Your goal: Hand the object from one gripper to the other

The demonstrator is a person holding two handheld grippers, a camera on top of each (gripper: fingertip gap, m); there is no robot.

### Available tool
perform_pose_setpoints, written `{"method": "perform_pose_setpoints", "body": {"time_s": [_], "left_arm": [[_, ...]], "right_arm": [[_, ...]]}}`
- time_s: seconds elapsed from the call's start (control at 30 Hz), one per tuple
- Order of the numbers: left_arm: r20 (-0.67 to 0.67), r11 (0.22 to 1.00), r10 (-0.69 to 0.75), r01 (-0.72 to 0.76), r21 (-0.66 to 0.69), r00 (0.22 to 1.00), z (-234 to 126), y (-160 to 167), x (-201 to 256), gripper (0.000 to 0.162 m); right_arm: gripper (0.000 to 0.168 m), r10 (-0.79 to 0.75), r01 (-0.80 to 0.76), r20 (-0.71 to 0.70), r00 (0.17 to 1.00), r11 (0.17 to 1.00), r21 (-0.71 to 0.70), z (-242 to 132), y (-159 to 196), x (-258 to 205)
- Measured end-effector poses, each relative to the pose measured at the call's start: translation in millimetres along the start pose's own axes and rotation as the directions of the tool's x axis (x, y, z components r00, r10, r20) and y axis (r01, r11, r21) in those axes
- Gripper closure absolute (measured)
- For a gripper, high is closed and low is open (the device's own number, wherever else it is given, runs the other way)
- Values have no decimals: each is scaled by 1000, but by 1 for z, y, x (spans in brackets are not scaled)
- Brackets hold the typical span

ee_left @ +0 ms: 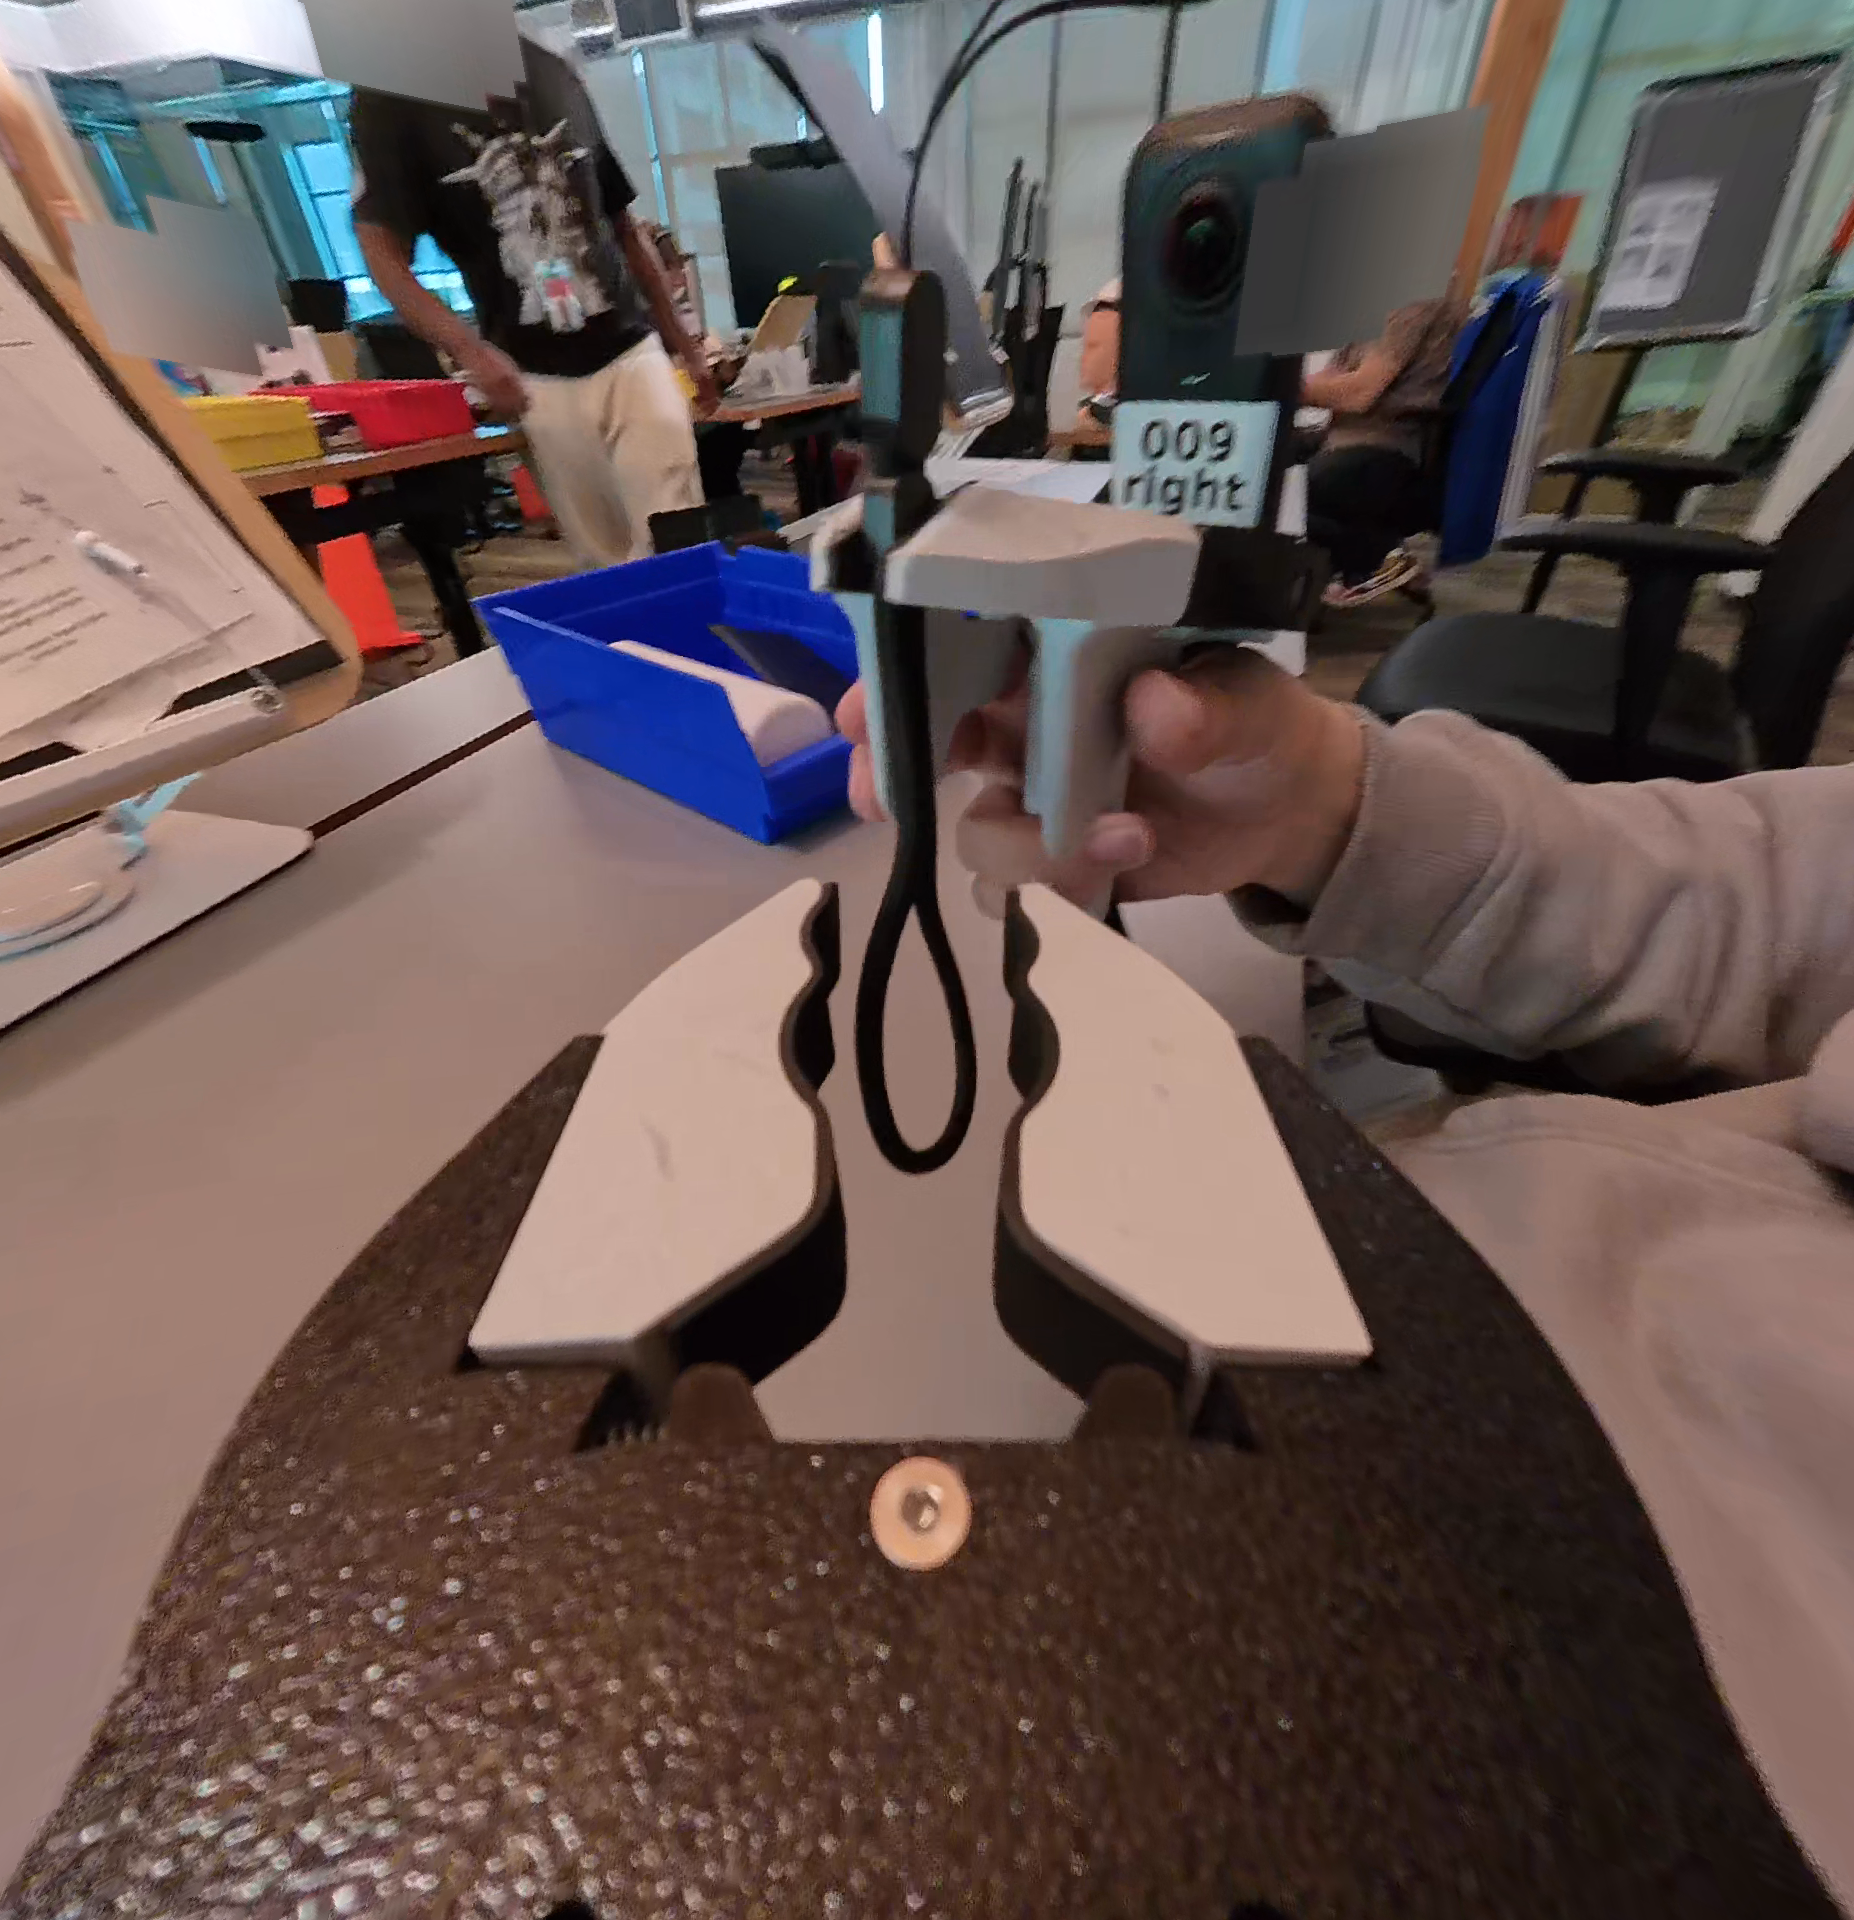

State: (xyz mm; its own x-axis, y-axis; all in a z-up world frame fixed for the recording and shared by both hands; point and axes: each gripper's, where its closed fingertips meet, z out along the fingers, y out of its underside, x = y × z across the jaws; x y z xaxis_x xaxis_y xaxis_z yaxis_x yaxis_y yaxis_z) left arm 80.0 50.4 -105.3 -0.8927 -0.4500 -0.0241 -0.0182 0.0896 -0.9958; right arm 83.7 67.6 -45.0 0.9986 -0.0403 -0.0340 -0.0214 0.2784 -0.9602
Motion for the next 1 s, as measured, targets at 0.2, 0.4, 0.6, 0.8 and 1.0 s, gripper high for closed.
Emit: {"method": "perform_pose_setpoints", "body": {"time_s": [0.2, 0.4, 0.6, 0.8, 1.0], "left_arm": [[-38, 998, -28, 26, -64, 999, 4, 10, 4, 160], [-95, 961, -276, 274, -33, 956, -5, 5, -5, 161], [-67, 949, -311, 313, 31, 948, -9, 6, -19, 142], [-114, 962, -271, 274, 10, 956, -2, 6, -6, 132], [-118, 980, -200, 199, -13, 973, 3, 9, 2, 159]], "right_arm": [[163, -45, 45, -14, 999, 999, -30, -1, 4, 3], [163, -230, 218, -86, 969, 967, -128, -4, 14, 14], [163, -126, 122, -35, 991, 989, -87, 3, 14, 2], [162, -86, 86, -4, 996, 994, -71, 5, 14, -4], [163, -118, 116, -22, 993, 989, -88, 5, 19, 1]]}}
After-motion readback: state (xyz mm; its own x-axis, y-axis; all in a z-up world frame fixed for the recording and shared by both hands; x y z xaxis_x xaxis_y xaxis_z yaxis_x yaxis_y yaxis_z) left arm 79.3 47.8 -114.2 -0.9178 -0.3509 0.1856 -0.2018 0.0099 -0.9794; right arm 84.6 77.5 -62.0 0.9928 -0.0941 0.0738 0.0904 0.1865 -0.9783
